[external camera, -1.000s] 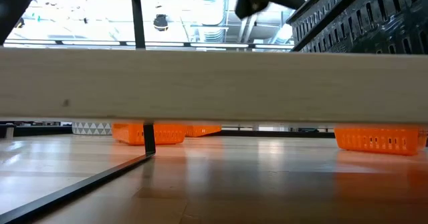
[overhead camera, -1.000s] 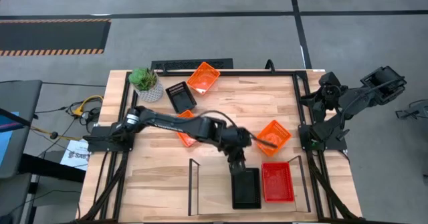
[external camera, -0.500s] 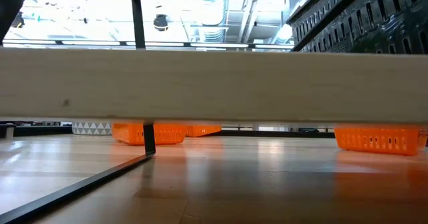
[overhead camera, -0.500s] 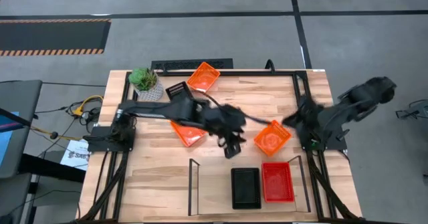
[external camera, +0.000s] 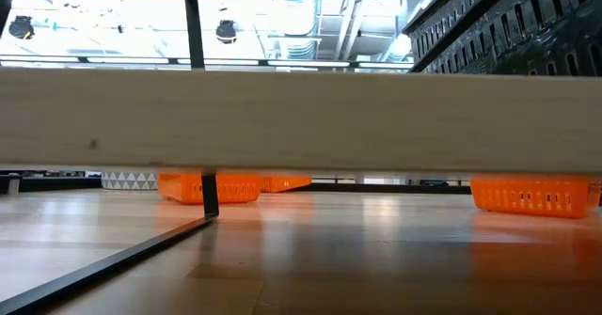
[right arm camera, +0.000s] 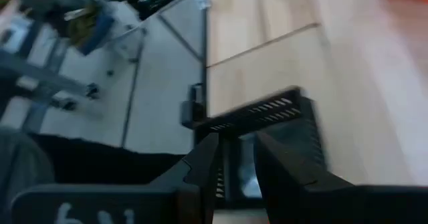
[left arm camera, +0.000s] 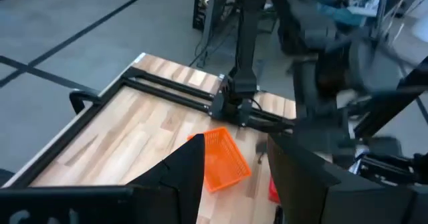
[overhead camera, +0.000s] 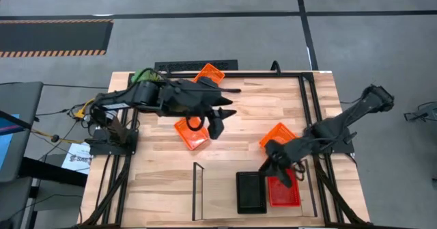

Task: Stack baskets on shelf by color
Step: Stack the right black bin on top of the black bin on the shelf

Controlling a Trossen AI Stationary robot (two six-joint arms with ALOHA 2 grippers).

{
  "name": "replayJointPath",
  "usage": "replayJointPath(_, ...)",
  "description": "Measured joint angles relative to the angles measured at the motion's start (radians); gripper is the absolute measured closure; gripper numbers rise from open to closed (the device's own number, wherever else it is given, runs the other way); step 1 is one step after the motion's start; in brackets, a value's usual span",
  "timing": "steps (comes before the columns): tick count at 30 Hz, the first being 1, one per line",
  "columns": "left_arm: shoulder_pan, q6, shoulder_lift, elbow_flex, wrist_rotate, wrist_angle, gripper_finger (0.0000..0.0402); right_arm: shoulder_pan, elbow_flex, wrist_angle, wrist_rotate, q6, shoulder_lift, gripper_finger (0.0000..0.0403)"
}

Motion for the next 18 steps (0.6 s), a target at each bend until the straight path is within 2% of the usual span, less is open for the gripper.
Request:
replayJointPath(4,0.0,-0.002,-0.015,0.002,-0.004,-0.01,0.0253,-0.016,0.001,0.09,-0.097,-0.03,0.095,0.0285)
replayJointPath(8,-0.005,-0.034,-0.005,-0.001,-0.002,-0.049,0.0253,-0.043,0.001,0.097,-0.154,-0.052,0.185,0.0285)
replayJointPath(18,-0.033,-0.055,-0.004,-0.001,-0.011,-0.115,0.0253,-0.155,0.001,0.072,-0.227,-0.069,0.311,0.0285)
